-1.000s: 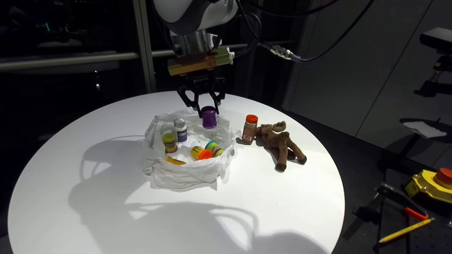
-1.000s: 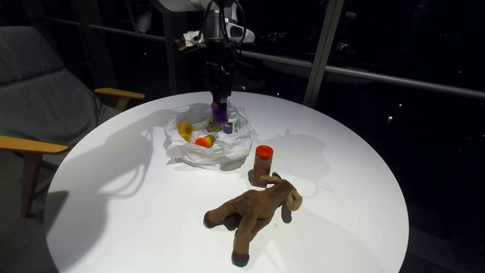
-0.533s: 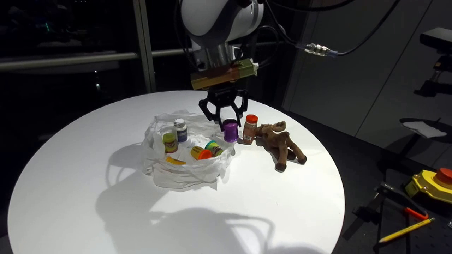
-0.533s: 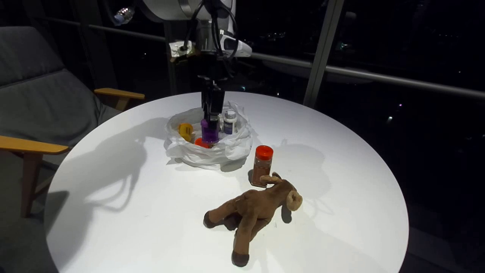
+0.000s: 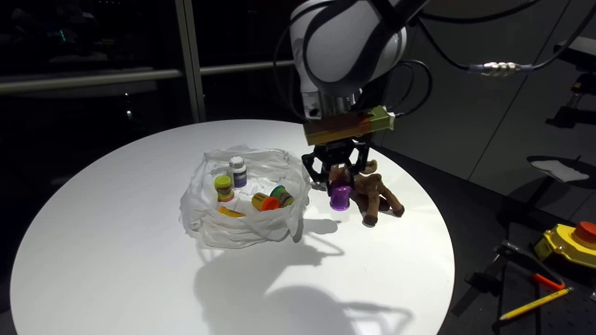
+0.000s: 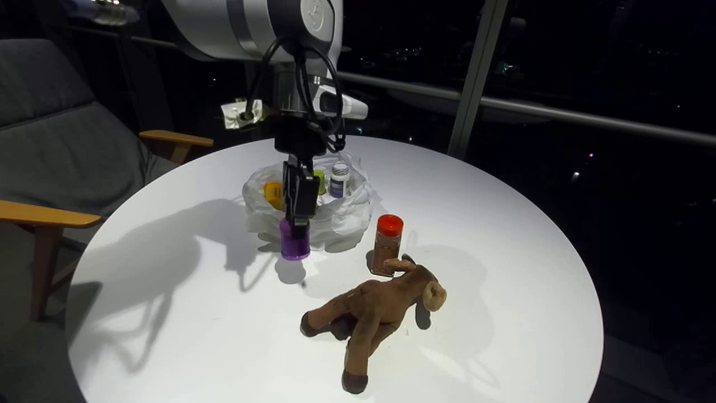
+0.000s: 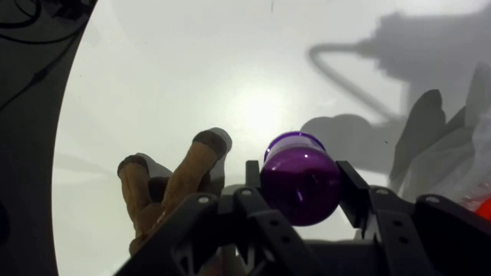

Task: Remove the contents from the white plastic and put them on the table

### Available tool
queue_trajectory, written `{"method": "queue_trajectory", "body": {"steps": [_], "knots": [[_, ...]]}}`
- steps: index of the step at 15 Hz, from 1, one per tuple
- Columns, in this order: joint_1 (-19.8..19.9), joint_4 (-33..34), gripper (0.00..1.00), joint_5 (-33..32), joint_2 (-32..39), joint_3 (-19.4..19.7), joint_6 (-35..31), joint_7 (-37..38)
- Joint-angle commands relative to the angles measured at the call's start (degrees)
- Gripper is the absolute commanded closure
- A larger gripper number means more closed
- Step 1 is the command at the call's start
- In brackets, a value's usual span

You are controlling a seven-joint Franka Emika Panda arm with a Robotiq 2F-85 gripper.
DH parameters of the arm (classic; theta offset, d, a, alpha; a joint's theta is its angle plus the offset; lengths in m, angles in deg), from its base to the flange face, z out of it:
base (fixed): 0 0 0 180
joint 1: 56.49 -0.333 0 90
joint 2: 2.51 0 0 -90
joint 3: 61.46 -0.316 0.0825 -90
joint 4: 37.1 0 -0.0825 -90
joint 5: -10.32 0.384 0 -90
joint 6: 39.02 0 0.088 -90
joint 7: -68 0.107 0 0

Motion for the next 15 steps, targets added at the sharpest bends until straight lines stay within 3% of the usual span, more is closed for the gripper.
{"method": "queue_trajectory", "body": {"steps": [1,6,8,9,10,13,15], "knots": [[2.11,-14.32,0.74,-3.36,-8.0,-0.17,-11.12,-2.19],[1.87,-31.17,0.74,-5.07,-12.62,-0.19,-33.27,-2.41],[1.18,-35.05,0.74,-4.66,-12.93,0.22,-40.42,-3.05],[3.02,-36.04,0.24,-3.93,-14.69,0.69,-41.19,-6.36],[3.06,-37.48,0.23,-3.73,-15.52,1.15,-42.81,-7.39],[4.5,-40.01,0.01,-2.64,-20.42,2.04,-43.8,-11.95],[5.81,-39.84,0.0,-1.46,-24.02,2.0,-41.42,-14.18]]}}
